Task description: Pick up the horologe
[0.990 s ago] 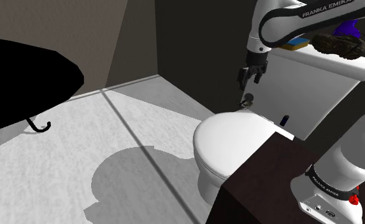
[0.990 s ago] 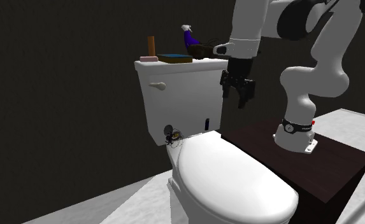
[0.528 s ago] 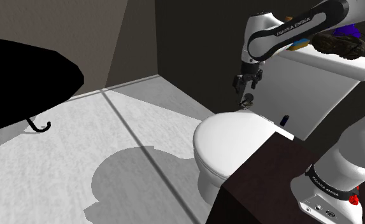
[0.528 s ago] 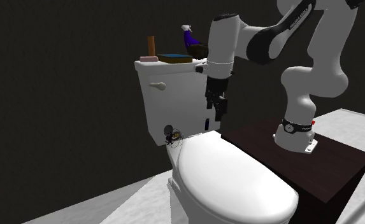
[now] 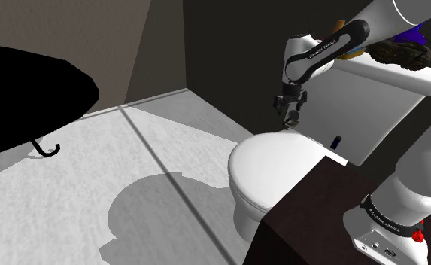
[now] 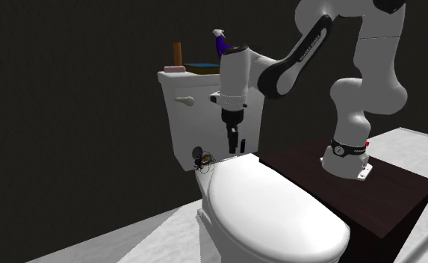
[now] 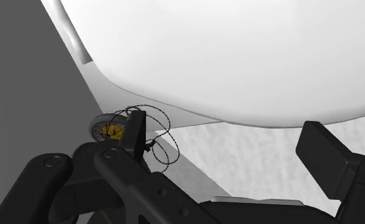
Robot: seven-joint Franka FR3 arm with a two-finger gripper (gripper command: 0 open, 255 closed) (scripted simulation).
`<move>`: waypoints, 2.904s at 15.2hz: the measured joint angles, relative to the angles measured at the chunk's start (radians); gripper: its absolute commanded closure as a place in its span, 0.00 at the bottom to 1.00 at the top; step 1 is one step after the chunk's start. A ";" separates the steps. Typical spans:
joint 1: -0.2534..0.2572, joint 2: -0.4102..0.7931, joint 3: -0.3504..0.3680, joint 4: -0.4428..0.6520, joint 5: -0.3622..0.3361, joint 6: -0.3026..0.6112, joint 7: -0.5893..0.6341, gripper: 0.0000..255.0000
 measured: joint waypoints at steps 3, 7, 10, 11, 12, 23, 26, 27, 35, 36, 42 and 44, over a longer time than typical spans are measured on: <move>-0.027 0.099 -0.032 0.051 -0.019 0.045 0.037 0.00; -0.055 0.214 -0.071 0.117 -0.032 0.087 0.090 0.00; -0.075 0.307 -0.098 0.176 -0.033 0.116 0.126 0.00; -0.077 0.324 -0.103 0.187 -0.032 0.121 0.137 0.00; -0.082 0.342 -0.106 0.200 -0.031 0.126 0.137 0.00; -0.077 0.428 -0.098 0.213 -0.035 0.202 0.156 1.00; -0.075 0.433 -0.095 0.216 -0.034 0.207 0.158 1.00; -0.074 0.429 -0.094 0.211 -0.034 0.207 0.159 1.00; -0.076 0.393 -0.089 0.205 -0.030 0.157 0.148 1.00; -0.077 0.387 -0.089 0.204 -0.029 0.149 0.145 1.00; -0.083 0.308 -0.090 0.206 -0.024 0.081 0.126 1.00; -0.085 0.286 -0.093 0.205 -0.026 0.067 0.124 1.00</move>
